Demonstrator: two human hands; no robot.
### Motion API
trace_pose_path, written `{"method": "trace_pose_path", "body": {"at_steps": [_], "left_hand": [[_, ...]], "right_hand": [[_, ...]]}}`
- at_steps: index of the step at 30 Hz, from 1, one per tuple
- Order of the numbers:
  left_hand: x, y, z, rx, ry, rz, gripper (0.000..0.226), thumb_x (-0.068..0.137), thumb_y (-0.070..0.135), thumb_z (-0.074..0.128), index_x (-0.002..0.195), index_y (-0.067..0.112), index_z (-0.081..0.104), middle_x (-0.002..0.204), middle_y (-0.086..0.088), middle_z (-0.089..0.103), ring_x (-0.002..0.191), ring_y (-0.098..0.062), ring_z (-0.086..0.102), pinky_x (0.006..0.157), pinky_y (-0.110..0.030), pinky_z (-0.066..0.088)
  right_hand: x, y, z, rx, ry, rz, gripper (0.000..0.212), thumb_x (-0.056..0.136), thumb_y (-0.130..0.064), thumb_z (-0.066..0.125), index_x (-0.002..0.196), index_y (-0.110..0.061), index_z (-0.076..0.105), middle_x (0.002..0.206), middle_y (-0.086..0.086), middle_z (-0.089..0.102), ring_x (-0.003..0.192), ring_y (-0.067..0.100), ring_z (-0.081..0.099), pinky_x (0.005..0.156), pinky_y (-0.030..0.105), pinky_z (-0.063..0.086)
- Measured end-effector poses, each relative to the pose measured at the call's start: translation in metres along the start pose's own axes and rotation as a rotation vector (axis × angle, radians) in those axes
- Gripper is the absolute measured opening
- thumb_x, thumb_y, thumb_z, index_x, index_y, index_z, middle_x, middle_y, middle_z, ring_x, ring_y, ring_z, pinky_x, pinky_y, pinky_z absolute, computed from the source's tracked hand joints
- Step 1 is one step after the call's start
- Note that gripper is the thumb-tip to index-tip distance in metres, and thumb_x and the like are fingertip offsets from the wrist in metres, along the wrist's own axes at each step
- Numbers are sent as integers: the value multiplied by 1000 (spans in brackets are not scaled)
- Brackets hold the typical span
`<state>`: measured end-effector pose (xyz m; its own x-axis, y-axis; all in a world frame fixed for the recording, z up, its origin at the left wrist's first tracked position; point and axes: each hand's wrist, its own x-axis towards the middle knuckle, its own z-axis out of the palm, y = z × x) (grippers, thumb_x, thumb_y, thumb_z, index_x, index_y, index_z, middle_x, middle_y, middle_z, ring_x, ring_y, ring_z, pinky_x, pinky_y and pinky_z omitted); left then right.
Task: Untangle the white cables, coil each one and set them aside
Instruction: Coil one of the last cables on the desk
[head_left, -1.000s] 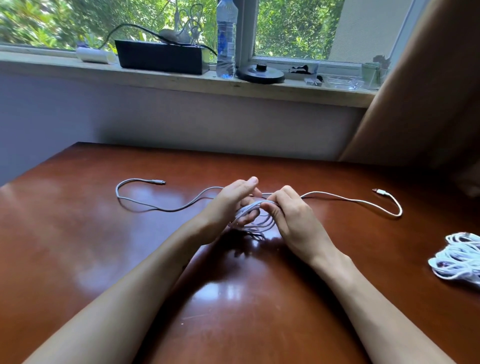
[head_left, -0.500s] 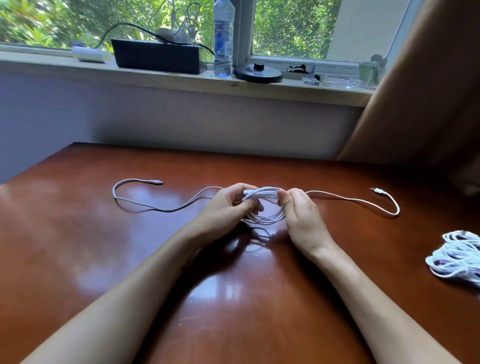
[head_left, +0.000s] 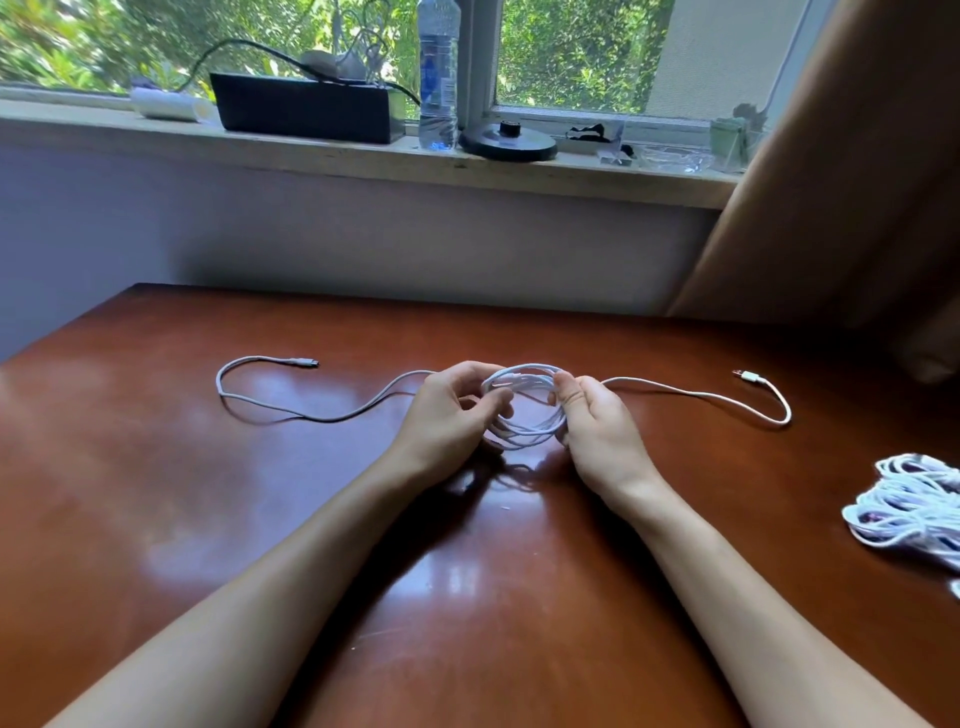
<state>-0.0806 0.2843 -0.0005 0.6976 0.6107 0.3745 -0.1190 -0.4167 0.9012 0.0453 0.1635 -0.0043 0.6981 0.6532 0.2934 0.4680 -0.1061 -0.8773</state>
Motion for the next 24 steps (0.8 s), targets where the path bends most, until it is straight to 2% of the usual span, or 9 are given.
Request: {"method": "trace_pose_path", "body": {"at_steps": [3,6,8,12,14,17,20,24], "left_hand": [[-1,2,-1,38,54,27,12,96,5,63,104,9,72,76,-8,68,63,-9,62,62,-20,53],[-2,3,-2,17,70,-8,13,98,8,62,105,10,72,73,-9,63,58,-11,60,53,-33,60],[-1,0,-3,93,76,30,12,97,7,63,104,10,73,74,-11,67,58,-10,59,55,-27,56],[-1,-6,-5,210,22,112,14,95,5,64,102,11,74,79,-3,73,68,-9,61,69,-31,52],[-1,-6,-6,272,-8,169,13,95,6,63,101,12,74,80,2,71,70,-12,61,71,-29,50],[-1,-6,-6,312,-12,209,13,95,7,64,101,14,74,82,6,71,72,-7,60,71,-25,49],[0,-8,-6,300,-16,182,14,94,7,65,103,14,74,84,0,73,75,-18,64,72,-29,50],[0,-9,-8,378,-29,241,17,93,7,65,107,12,74,85,8,71,73,0,58,73,-16,44]], "right_hand": [[-1,-3,-1,26,19,-20,36,106,-38,48,76,-20,56,55,-6,54,53,8,46,59,30,39],[-3,-4,-5,8,66,-65,31,105,-35,50,82,-20,64,53,-4,56,51,4,48,55,22,39],[-2,-5,-8,34,104,-73,27,105,-33,52,88,-21,69,55,-7,60,50,5,51,54,19,40],[0,-6,-9,146,135,-76,26,104,-31,54,88,-20,70,71,-3,68,52,9,52,59,25,44],[2,-5,-9,210,134,-75,26,105,-31,54,89,-19,70,73,1,69,54,12,52,61,29,44],[3,-6,-10,273,144,-82,26,105,-30,53,90,-16,69,74,4,68,53,12,50,59,28,42],[2,-10,-11,328,151,-100,25,105,-26,53,90,-14,68,71,2,65,53,11,48,56,23,40],[-2,-16,-9,467,111,-116,23,103,-26,53,90,-15,68,63,-3,59,54,10,44,55,19,39]]}}
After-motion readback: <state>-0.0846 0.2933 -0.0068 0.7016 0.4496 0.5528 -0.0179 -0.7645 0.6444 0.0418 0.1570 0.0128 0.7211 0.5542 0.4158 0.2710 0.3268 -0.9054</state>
